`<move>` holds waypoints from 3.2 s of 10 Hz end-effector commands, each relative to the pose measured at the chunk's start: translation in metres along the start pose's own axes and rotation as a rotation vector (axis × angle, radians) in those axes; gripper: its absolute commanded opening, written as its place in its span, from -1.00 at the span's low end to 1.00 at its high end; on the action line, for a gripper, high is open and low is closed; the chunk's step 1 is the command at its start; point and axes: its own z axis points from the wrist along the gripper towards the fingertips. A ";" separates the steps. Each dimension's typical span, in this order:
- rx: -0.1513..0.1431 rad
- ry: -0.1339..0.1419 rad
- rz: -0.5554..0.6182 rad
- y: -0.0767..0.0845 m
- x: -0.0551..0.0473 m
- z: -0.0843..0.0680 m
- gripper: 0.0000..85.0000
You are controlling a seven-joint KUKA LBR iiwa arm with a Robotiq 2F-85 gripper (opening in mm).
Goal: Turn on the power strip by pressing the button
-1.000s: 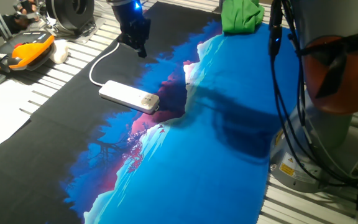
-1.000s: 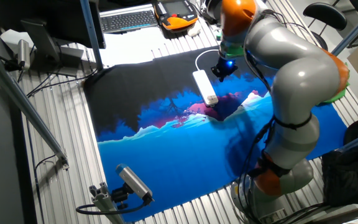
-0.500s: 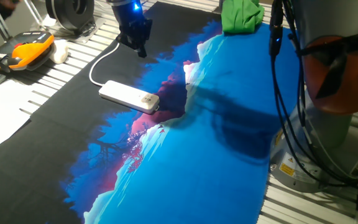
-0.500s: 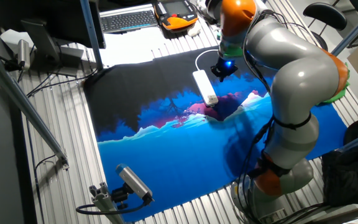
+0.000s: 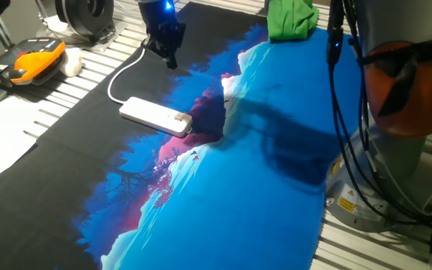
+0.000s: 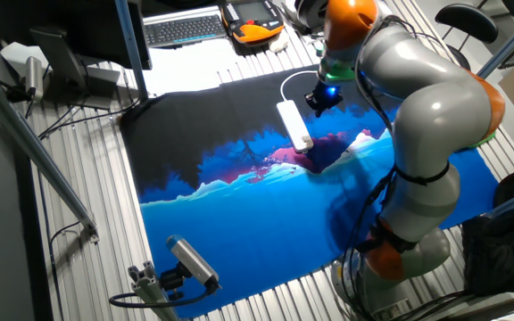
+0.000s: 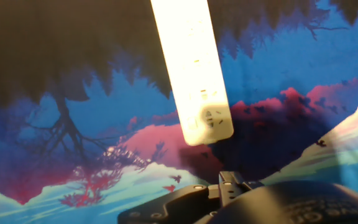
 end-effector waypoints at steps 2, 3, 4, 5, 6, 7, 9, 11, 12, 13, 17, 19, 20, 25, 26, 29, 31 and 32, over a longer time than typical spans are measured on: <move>-0.016 0.013 0.027 0.001 -0.003 0.004 -1.00; -0.010 0.004 0.038 0.006 -0.008 0.015 -1.00; 0.000 -0.002 0.027 0.008 -0.014 0.028 -1.00; -0.013 -0.009 0.024 0.011 -0.021 0.046 -1.00; 0.006 -0.030 0.013 0.016 -0.027 0.064 -1.00; 0.039 -0.044 0.009 0.025 -0.033 0.085 -1.00; 0.062 -0.062 -0.010 0.034 -0.037 0.113 -0.60; 0.042 -0.073 -0.003 0.041 -0.038 0.143 -0.60; 0.046 -0.073 -0.009 0.045 -0.038 0.155 -0.60; 0.038 -0.085 -0.008 0.047 -0.037 0.167 -0.20; 0.020 -0.116 0.017 0.049 -0.039 0.184 -0.20; 0.020 -0.122 0.011 0.048 -0.041 0.193 0.20; 0.020 -0.126 0.009 0.047 -0.042 0.196 0.20; 0.021 -0.100 0.027 0.049 -0.036 0.175 0.20; 0.028 -0.092 0.036 0.051 -0.033 0.165 0.20; 0.058 -0.084 0.030 0.054 -0.019 0.125 -0.20; 0.061 -0.060 -0.045 0.046 -0.010 0.103 -1.00; 0.060 -0.050 -0.070 0.042 -0.007 0.095 -1.00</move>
